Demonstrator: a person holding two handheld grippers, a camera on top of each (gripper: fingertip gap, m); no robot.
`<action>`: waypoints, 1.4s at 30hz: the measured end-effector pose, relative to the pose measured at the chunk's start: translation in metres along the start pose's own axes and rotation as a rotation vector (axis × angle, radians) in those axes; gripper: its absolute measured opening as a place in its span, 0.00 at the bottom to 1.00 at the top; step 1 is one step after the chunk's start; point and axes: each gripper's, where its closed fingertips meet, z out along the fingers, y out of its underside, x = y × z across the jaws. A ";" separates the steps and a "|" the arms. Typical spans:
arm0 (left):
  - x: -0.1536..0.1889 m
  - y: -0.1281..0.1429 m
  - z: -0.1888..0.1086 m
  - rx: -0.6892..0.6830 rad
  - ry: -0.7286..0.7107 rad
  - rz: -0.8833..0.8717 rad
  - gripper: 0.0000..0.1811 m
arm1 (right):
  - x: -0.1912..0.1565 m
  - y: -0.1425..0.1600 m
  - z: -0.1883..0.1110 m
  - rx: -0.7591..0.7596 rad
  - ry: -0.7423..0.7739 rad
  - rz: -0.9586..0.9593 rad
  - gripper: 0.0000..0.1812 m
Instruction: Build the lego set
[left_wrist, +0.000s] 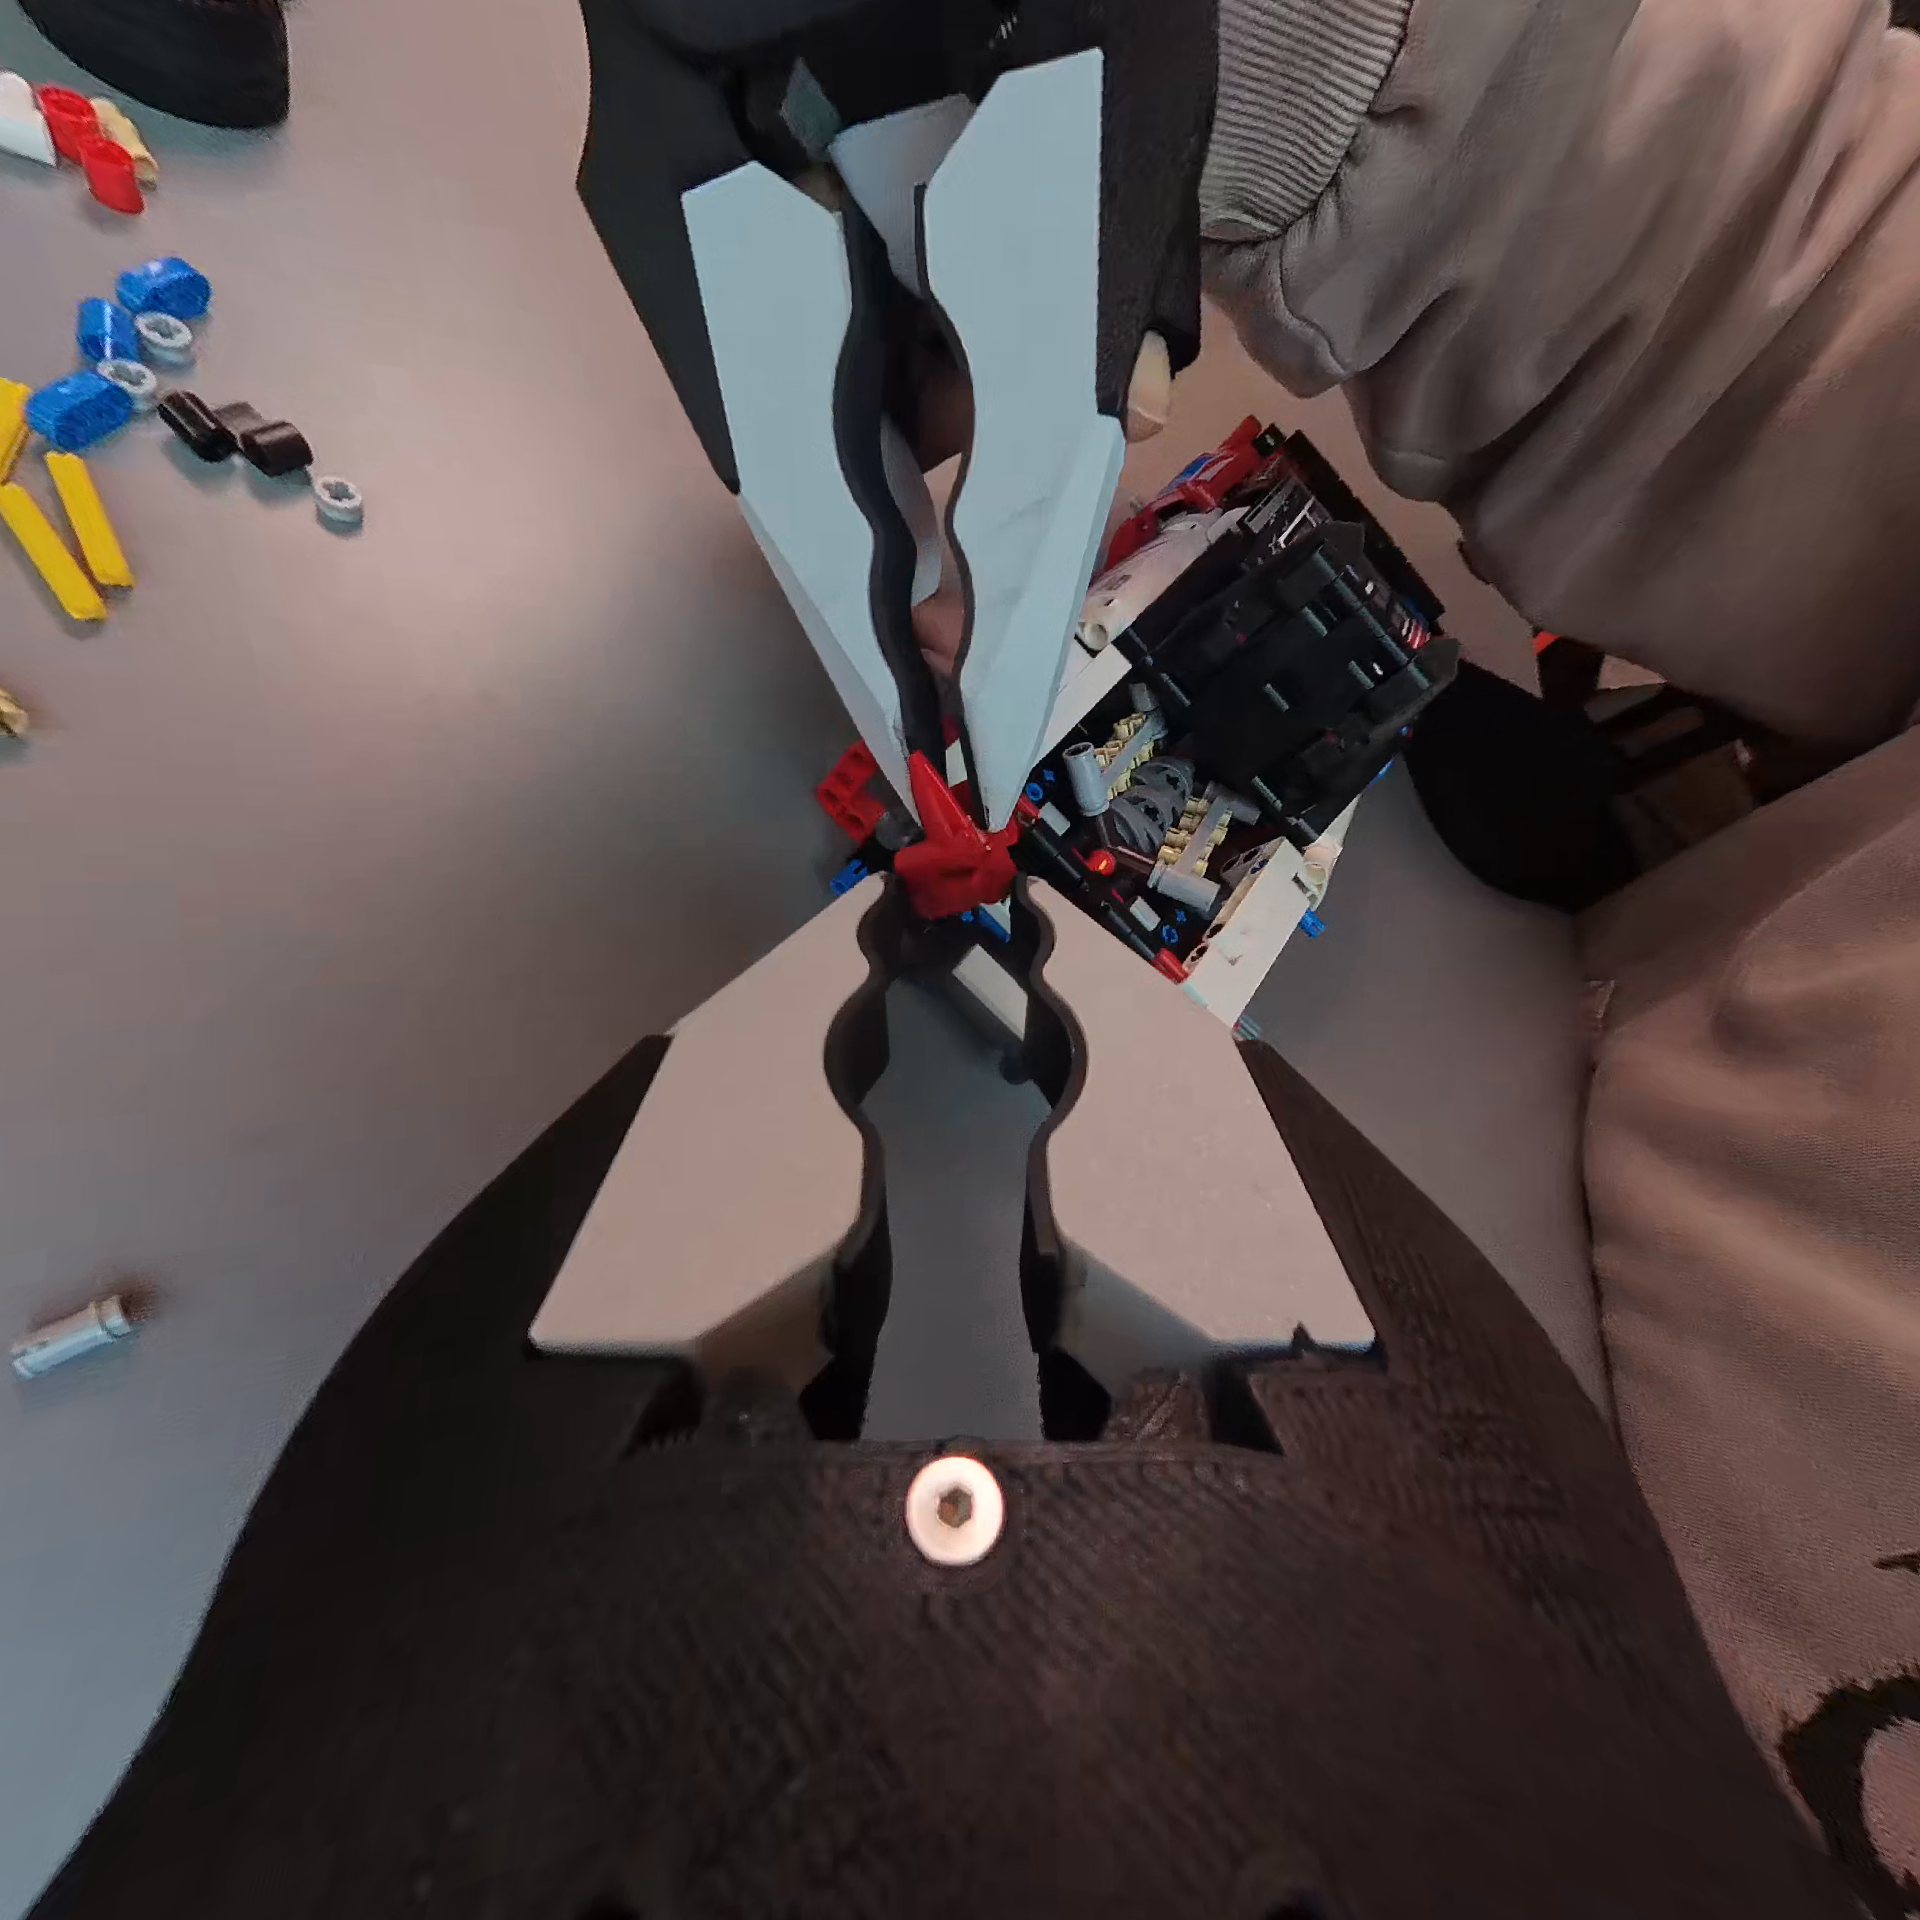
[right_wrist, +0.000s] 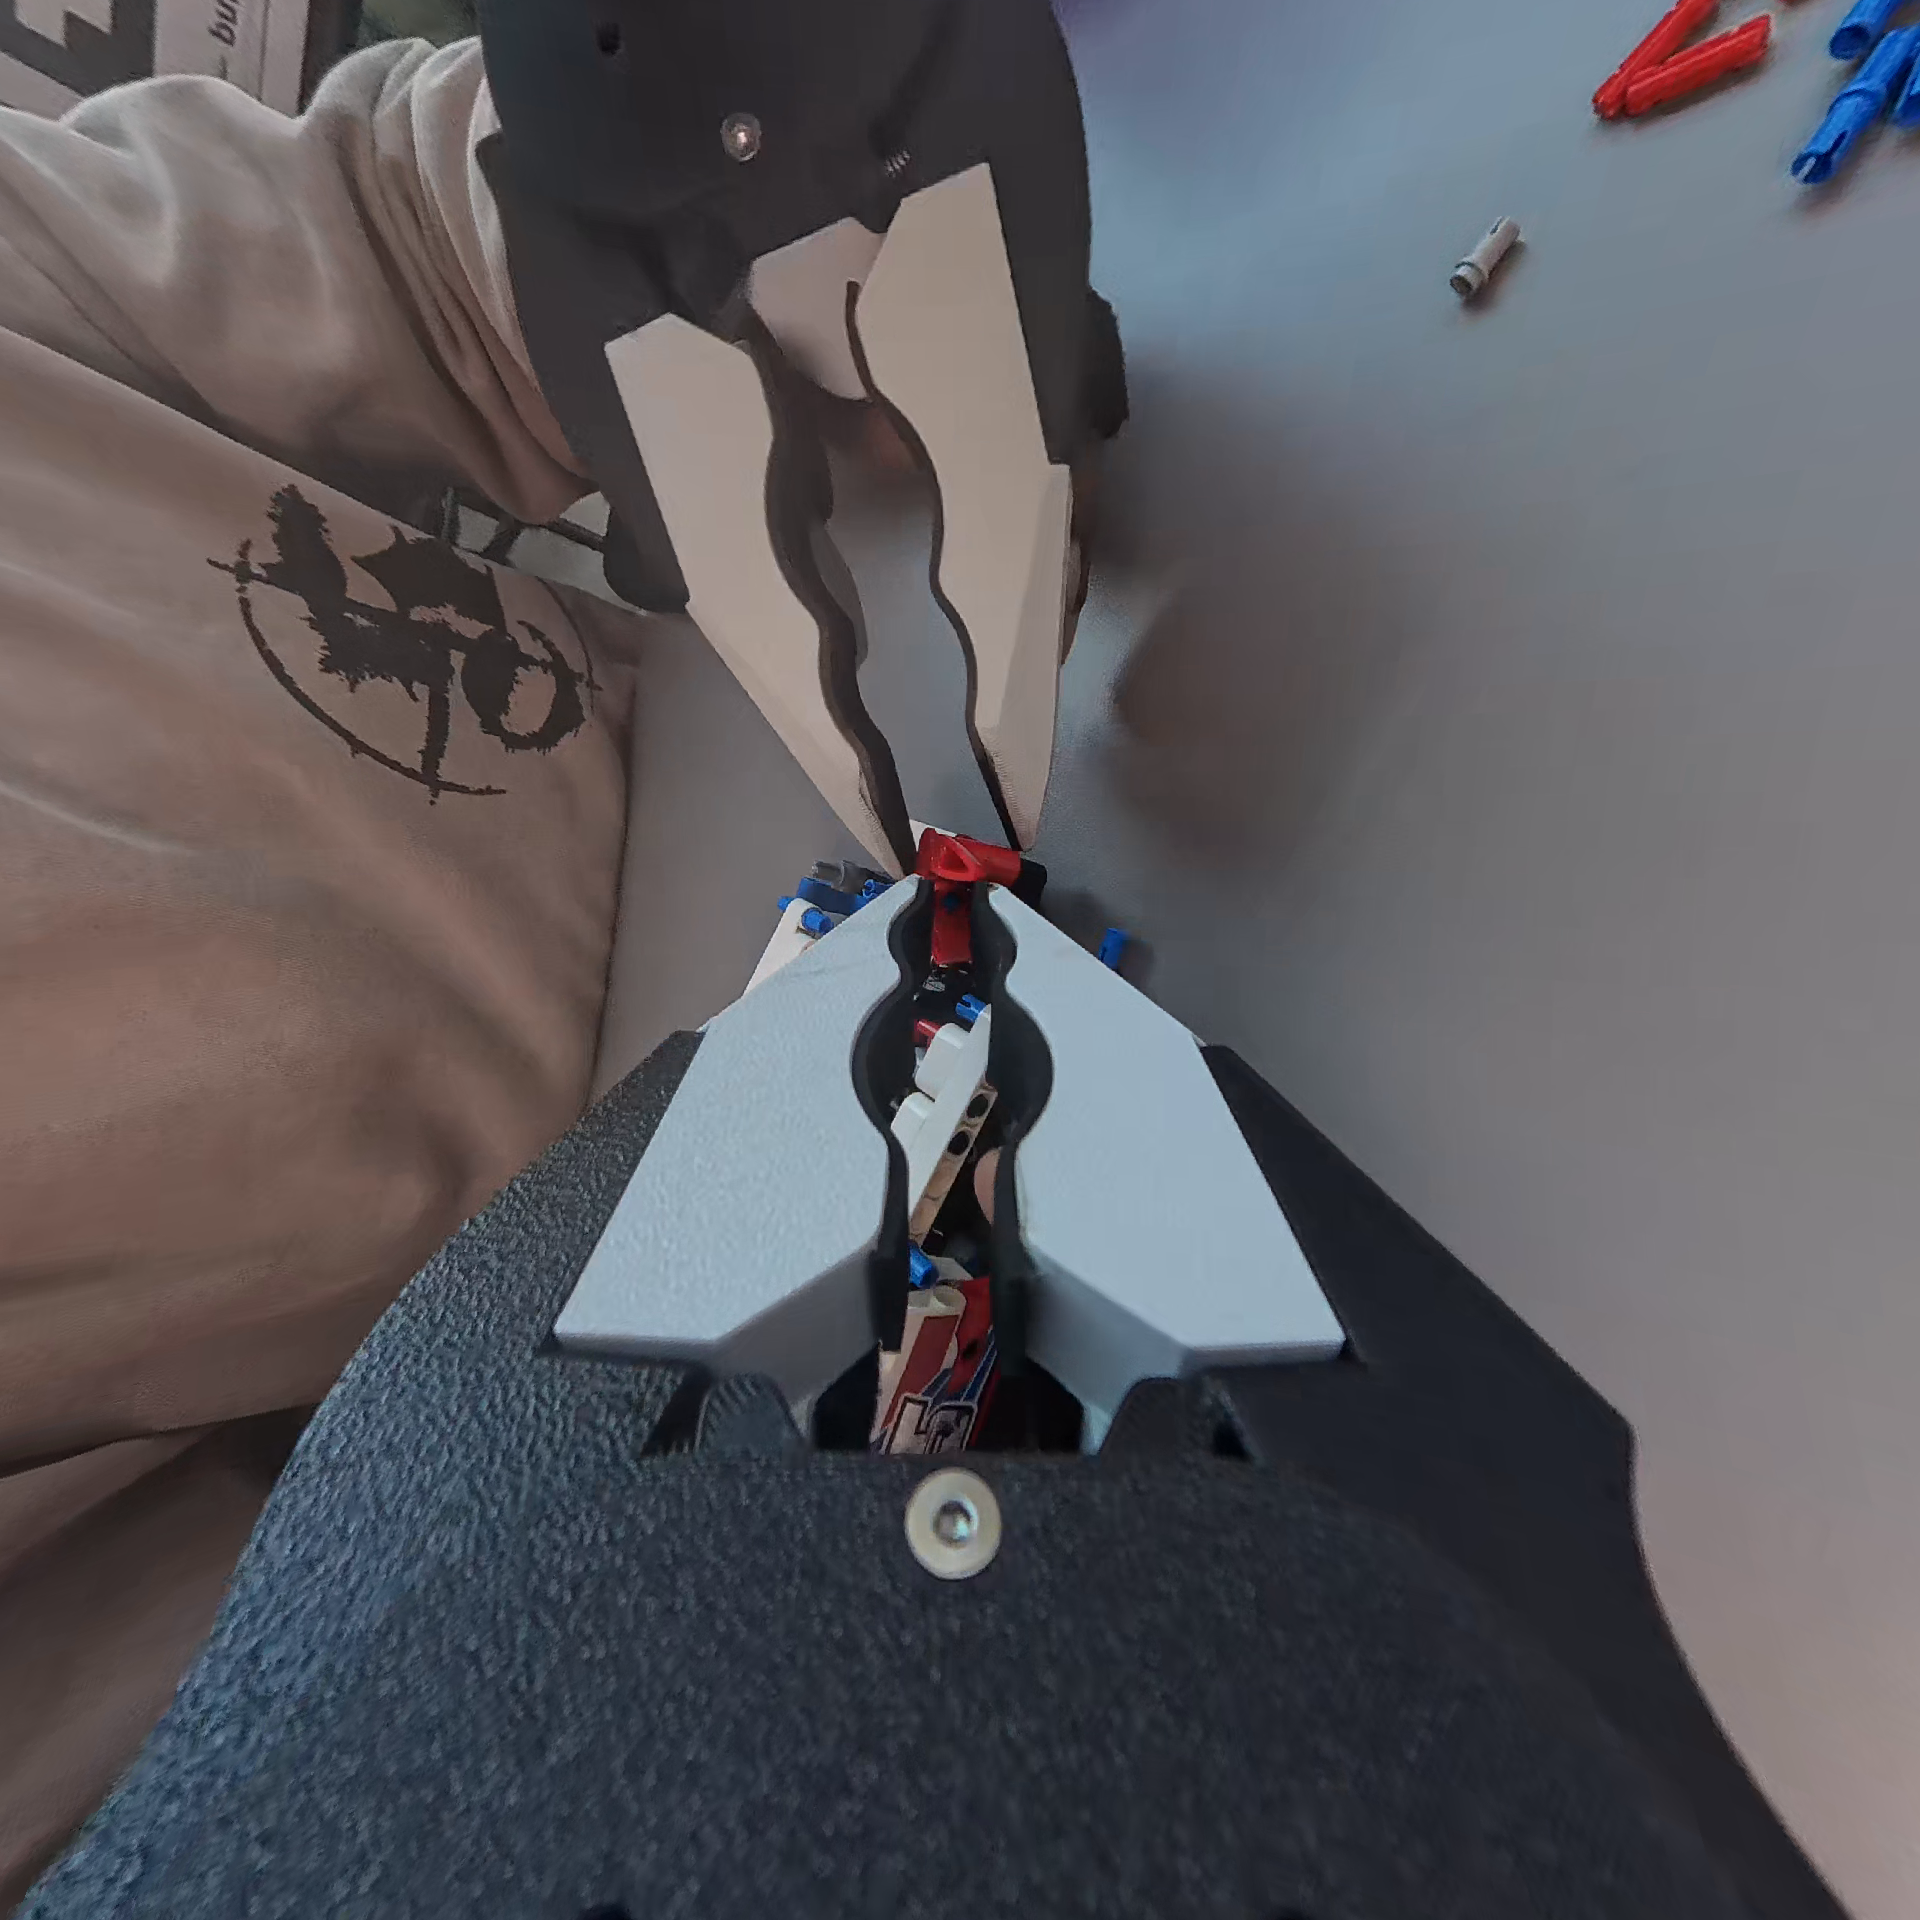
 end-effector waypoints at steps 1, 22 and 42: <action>-0.001 0.001 0.000 -0.008 -0.028 0.039 0.10 | 0.001 0.001 0.000 0.001 -0.005 0.009 0.02; -0.008 0.009 -0.001 -0.037 0.052 -0.186 0.00 | -0.039 0.090 -0.074 0.018 0.321 -0.110 0.25; -0.040 0.021 -0.008 -0.435 -0.175 0.362 0.08 | -0.069 0.162 -0.062 0.018 0.535 -0.008 0.37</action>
